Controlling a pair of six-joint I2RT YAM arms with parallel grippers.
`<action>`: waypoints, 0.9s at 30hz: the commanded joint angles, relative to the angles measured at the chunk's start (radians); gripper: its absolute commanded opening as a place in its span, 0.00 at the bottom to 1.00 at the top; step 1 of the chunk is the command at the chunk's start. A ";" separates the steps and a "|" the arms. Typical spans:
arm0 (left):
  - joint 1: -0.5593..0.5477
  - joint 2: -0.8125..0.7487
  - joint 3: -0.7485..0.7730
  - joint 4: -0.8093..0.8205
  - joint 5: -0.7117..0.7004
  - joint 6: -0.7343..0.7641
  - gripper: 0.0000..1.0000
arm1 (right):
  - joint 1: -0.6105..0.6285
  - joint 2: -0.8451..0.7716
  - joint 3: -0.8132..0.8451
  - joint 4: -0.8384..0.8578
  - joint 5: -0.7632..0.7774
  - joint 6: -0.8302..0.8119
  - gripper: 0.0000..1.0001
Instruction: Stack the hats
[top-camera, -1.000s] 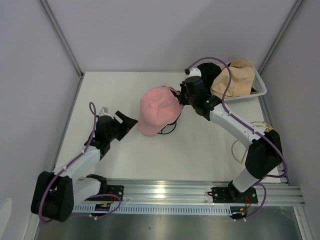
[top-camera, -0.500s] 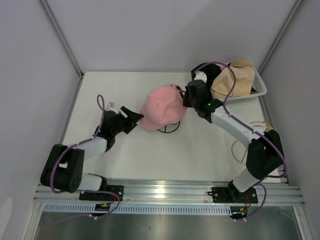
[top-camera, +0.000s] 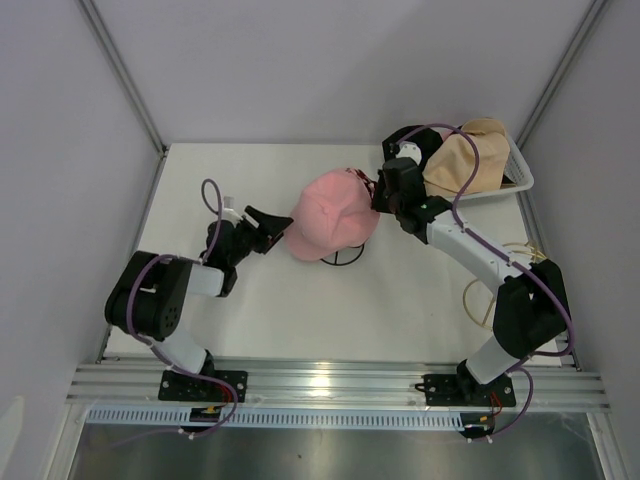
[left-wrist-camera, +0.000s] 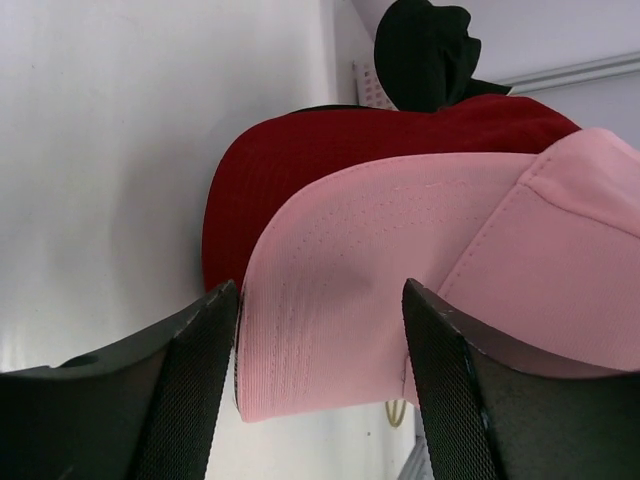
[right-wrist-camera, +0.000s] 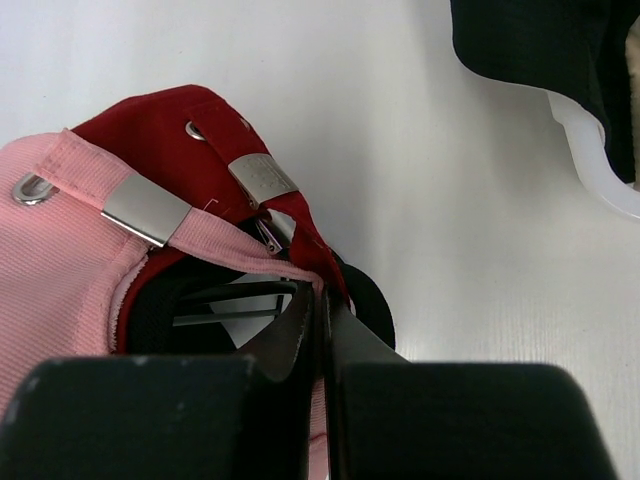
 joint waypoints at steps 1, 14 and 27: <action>0.008 0.073 0.032 0.217 0.051 -0.056 0.69 | -0.014 0.029 -0.017 -0.077 0.018 0.014 0.00; -0.033 0.159 0.027 0.335 0.082 -0.115 0.43 | -0.017 0.060 -0.003 -0.077 0.010 0.024 0.00; -0.117 0.019 0.305 -0.641 -0.337 0.129 0.01 | -0.020 0.060 -0.019 -0.093 0.035 0.020 0.00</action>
